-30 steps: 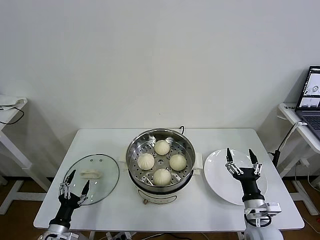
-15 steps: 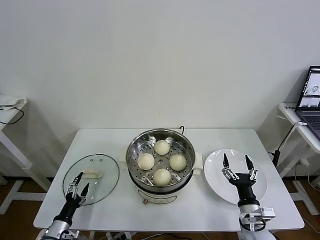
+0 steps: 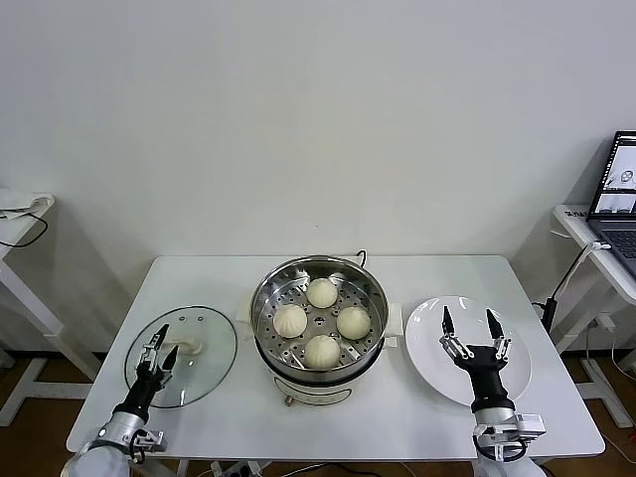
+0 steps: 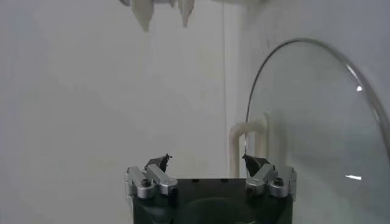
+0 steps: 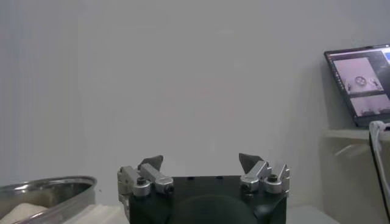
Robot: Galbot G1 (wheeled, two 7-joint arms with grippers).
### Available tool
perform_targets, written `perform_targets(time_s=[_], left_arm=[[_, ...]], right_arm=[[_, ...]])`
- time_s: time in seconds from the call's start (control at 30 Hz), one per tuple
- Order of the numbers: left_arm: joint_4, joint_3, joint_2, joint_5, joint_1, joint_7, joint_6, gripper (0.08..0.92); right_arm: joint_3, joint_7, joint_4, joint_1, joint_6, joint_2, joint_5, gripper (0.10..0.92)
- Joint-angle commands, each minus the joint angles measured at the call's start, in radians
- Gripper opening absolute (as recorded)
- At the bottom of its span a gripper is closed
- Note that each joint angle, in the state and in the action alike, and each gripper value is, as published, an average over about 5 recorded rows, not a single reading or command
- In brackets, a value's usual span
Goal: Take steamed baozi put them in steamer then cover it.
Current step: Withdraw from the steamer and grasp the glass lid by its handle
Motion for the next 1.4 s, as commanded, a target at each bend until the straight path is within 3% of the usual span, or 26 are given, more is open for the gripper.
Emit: perform_targets(time_s=[0.03,0.53,0.63,1.03,1.3,1.4], left_arm=[[0.072,0.004,-0.001,0.037,-0.089,-0.004,0.004,0.823],[0.136,0.02,-0.006,0.044,-0.147,-0.016,0.025,0.823],[0.148,0.022,-0.006,0.045,-0.148,-0.022,0.026,0.792],[0.155,0.015,-0.02,0.071,-0.145,-0.057,-0.007,0.454],[-0.01,-0.003,-0.019,0.051,-0.086,-0.053,0.025,0.228],[-0.089,-0.011,-0.016,0.028,-0.046,-0.041,0.043,0.188]], right_arm=[[0.0,0.001,-0.007,0.0,0.004,0.005,-0.006,0.823],[0.005,-0.001,-0.016,0.004,0.01,0.006,-0.009,0.823],[0.004,-0.001,-0.02,0.006,0.013,0.006,-0.01,0.823],[-0.004,0.0,-0.021,0.012,0.018,0.012,-0.013,0.823],[-0.007,0.002,-0.01,0.01,0.018,0.012,-0.012,0.823],[-0.008,0.003,-0.003,0.009,0.017,0.012,-0.012,0.823]])
